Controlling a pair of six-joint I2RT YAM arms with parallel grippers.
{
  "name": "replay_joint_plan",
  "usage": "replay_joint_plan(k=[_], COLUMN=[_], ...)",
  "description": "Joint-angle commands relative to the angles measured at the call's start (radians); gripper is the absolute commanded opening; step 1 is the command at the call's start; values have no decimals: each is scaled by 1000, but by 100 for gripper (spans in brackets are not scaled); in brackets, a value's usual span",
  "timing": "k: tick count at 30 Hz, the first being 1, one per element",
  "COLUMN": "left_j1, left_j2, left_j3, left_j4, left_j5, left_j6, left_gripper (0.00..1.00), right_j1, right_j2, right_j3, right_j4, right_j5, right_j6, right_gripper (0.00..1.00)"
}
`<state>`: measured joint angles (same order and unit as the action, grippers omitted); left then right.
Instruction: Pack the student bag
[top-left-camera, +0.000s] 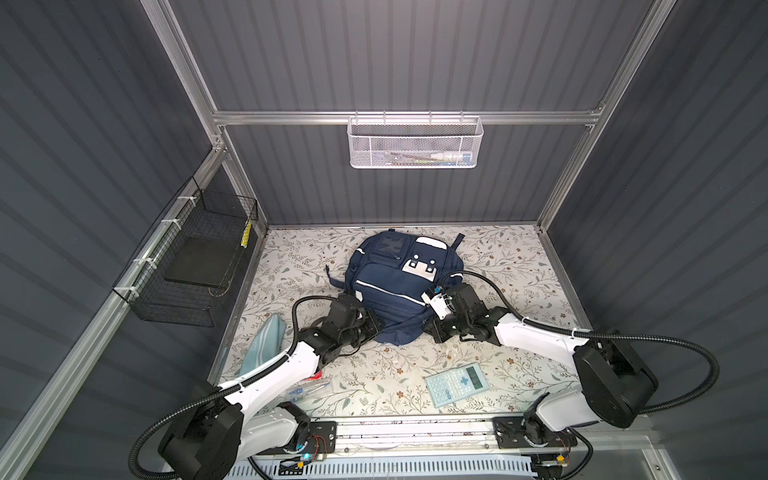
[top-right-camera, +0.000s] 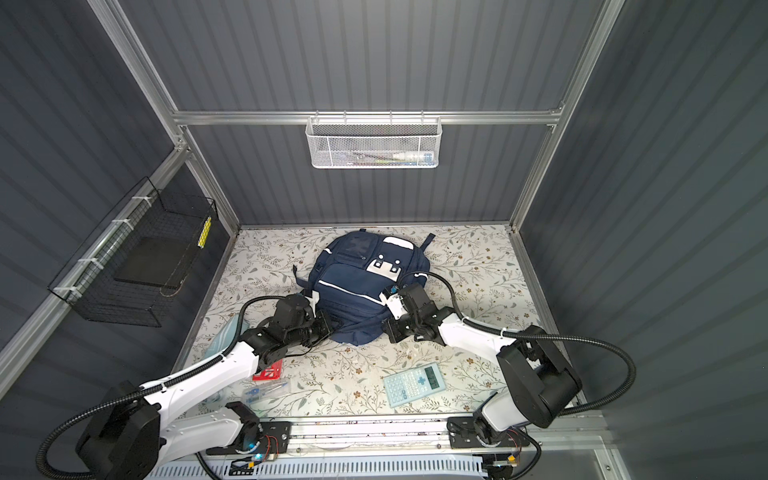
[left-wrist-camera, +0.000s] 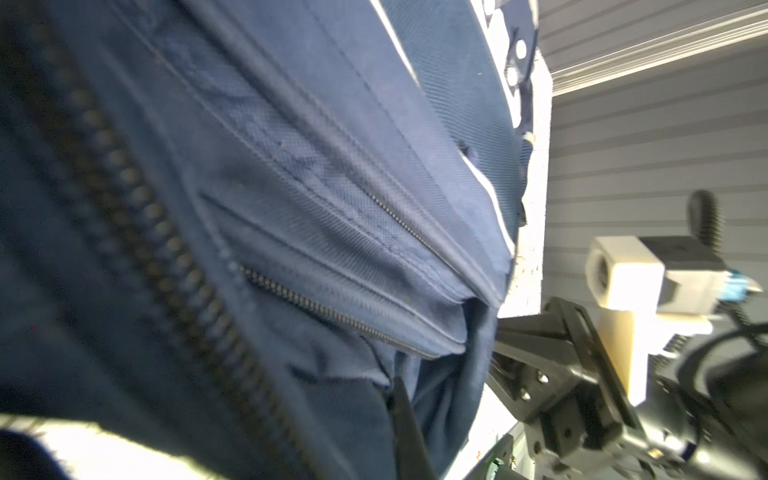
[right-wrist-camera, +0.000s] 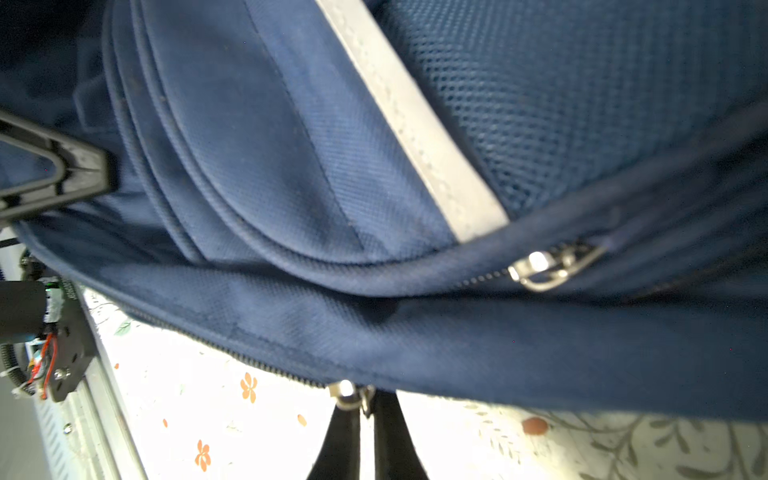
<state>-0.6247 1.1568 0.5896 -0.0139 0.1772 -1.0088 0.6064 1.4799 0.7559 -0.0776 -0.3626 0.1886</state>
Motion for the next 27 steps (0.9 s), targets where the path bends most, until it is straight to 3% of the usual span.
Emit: replay_joint_plan(k=[1, 7, 9, 11, 14, 16, 17, 19, 23, 27], left_j1=[13, 16, 16, 15, 14, 14, 14, 14, 14, 14], left_j2=[-77, -111, -107, -82, -28, -30, -36, -45, -37, -33], left_j3=[24, 30, 30, 30, 19, 16, 18, 32, 34, 26], left_j4=[-114, -156, -145, -107, -22, -21, -35, -73, -76, -58], left_j5=[-37, -59, -51, -22, 34, 28, 15, -5, -2, 3], left_j6=[63, 80, 81, 74, 43, 46, 55, 79, 86, 74], left_gripper=[0, 0, 0, 0, 0, 0, 0, 0, 0, 0], right_j1=[-149, -221, -217, -166, -32, -24, -24, -24, -2, 0], right_j2=[29, 11, -7, -32, -38, -36, -43, -64, -68, 18], right_j3=[13, 48, 56, 53, 63, 44, 29, 4, -33, 3], right_j4=[-117, -189, -209, -193, -191, -152, -130, -99, -13, 15], right_j5=[205, 209, 148, 63, 106, 96, 87, 61, -30, -100], right_j6=[26, 52, 39, 33, 30, 74, 89, 117, 96, 32], right_gripper=[0, 0, 0, 0, 0, 0, 6, 37, 48, 51])
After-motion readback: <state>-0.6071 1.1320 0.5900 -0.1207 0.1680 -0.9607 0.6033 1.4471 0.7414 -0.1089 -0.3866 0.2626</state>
